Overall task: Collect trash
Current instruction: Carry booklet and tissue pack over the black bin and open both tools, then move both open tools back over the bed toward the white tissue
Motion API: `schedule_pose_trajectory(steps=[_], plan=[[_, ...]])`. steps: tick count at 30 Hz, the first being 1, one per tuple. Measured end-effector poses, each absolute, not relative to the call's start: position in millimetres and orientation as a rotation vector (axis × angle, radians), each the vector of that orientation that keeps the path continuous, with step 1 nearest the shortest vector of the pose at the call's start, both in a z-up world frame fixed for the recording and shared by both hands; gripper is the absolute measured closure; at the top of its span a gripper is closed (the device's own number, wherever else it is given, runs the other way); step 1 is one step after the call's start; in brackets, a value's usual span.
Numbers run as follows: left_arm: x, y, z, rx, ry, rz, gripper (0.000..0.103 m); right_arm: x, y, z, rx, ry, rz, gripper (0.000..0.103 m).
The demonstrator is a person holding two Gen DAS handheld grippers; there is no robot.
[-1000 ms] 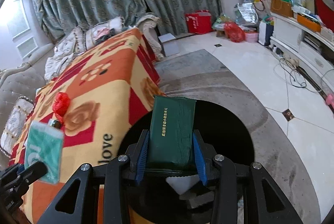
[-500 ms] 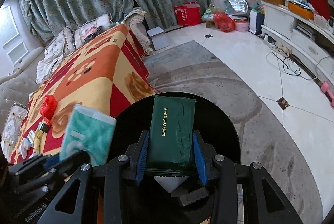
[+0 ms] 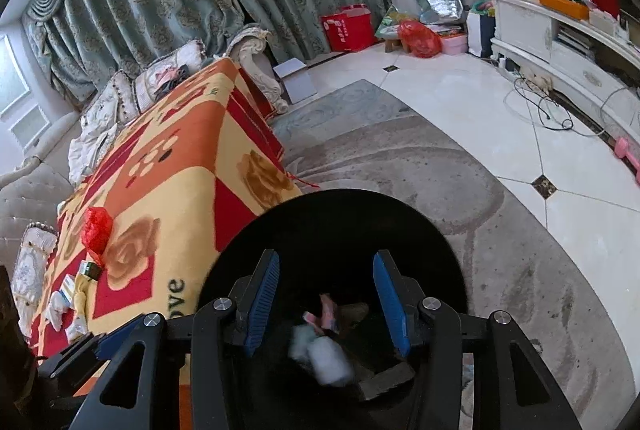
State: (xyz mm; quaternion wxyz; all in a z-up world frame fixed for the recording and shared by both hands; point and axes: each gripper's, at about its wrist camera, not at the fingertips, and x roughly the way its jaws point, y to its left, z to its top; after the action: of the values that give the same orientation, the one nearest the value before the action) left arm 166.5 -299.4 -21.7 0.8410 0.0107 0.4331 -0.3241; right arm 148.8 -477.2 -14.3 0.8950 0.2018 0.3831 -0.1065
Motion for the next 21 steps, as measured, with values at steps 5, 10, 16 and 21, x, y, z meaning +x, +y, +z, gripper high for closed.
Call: schedule_pose_trajectory(steps=[5, 10, 16, 21], plan=[[159.0, -244.0, -12.6, 0.031, 0.873, -0.609, 0.05, 157.1, -451.0, -7.3, 0.397, 0.784, -0.154, 0.056], [153.9, -169.3, -12.3, 0.002, 0.857, -0.488, 0.05, 167.0, -409.6, -6.2, 0.36, 0.796, -0.047, 0.056], [142.5, -69.4, -18.2, 0.03, 0.819, -0.279, 0.05, 184.3, -330.1, -14.8, 0.268, 0.859, 0.238, 0.055], [146.9, -4.9, -41.0, 0.06, 0.842, -0.103, 0.05, 192.7, -255.8, -15.6, 0.095, 0.85, 0.428, 0.055]])
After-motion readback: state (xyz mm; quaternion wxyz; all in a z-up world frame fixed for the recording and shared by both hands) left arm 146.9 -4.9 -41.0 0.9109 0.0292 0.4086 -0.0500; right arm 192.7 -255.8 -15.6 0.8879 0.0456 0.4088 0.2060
